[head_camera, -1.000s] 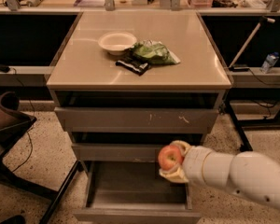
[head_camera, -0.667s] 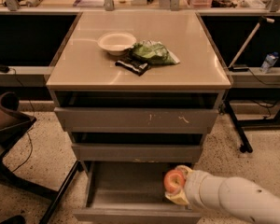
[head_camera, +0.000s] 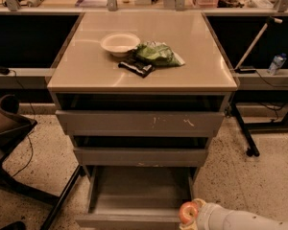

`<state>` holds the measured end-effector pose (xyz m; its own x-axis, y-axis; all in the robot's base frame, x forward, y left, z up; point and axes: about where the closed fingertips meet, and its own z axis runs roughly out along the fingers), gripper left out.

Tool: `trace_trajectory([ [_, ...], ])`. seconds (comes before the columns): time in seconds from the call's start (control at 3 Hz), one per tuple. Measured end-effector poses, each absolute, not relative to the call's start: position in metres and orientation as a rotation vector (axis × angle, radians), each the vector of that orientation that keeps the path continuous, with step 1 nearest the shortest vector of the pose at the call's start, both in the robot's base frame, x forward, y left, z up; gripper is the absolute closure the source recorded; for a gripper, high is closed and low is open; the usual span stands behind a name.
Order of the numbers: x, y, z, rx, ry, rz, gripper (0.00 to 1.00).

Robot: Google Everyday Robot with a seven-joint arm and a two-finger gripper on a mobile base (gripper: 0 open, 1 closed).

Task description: Place apple into bottom drawer

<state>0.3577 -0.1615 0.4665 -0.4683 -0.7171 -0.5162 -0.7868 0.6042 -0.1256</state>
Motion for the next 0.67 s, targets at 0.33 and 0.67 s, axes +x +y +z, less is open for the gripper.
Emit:
trace_trajectory([
  [0.33, 0.365, -0.160, 0.463, -1.148, 2.301, 0.202, 1.00],
  [0.67, 0.394, -0.151, 0.429, -1.113, 2.322, 0.265, 1.00],
])
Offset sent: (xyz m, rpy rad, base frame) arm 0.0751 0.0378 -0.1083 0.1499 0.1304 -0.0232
